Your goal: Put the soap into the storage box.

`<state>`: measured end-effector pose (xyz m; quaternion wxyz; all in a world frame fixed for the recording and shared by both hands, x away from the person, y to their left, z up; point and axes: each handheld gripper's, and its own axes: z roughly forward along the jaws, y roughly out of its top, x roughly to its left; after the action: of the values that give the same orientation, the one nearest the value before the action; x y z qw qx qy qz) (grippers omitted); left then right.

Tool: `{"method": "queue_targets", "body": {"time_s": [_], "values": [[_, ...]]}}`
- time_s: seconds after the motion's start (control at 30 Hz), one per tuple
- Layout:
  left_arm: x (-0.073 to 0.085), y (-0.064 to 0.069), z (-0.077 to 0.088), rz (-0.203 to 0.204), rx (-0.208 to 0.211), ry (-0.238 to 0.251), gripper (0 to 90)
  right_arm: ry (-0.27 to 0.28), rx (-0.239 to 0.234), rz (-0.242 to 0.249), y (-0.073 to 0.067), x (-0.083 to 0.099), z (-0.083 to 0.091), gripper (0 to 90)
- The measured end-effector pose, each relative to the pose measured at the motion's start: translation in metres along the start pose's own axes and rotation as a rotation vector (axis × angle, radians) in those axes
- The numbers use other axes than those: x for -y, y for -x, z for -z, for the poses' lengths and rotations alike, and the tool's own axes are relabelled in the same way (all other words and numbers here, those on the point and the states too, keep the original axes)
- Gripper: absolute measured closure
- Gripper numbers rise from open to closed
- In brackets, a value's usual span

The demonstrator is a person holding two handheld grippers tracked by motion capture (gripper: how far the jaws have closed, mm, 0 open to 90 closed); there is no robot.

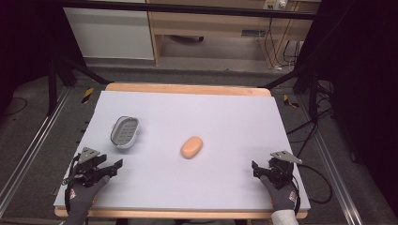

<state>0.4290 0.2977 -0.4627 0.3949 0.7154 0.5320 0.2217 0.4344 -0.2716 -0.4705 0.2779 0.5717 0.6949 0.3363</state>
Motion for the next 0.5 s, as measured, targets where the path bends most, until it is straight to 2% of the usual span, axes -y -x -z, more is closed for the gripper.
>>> {"method": "queue_targets", "body": {"time_s": [0.23,0.37,0.5], "values": [[-0.001,0.007,0.003,-0.020,0.024,0.007,34.0,-0.003,-0.011,-0.016,0.003,0.004,0.003,9.4],[-0.001,0.012,0.005,-0.020,0.029,0.009,35.6,-0.004,-0.013,-0.009,0.002,0.004,0.003,9.4],[-0.003,0.018,0.006,-0.039,0.033,0.012,36.5,0.002,-0.005,-0.002,0.000,0.004,0.003,9.4]]}}
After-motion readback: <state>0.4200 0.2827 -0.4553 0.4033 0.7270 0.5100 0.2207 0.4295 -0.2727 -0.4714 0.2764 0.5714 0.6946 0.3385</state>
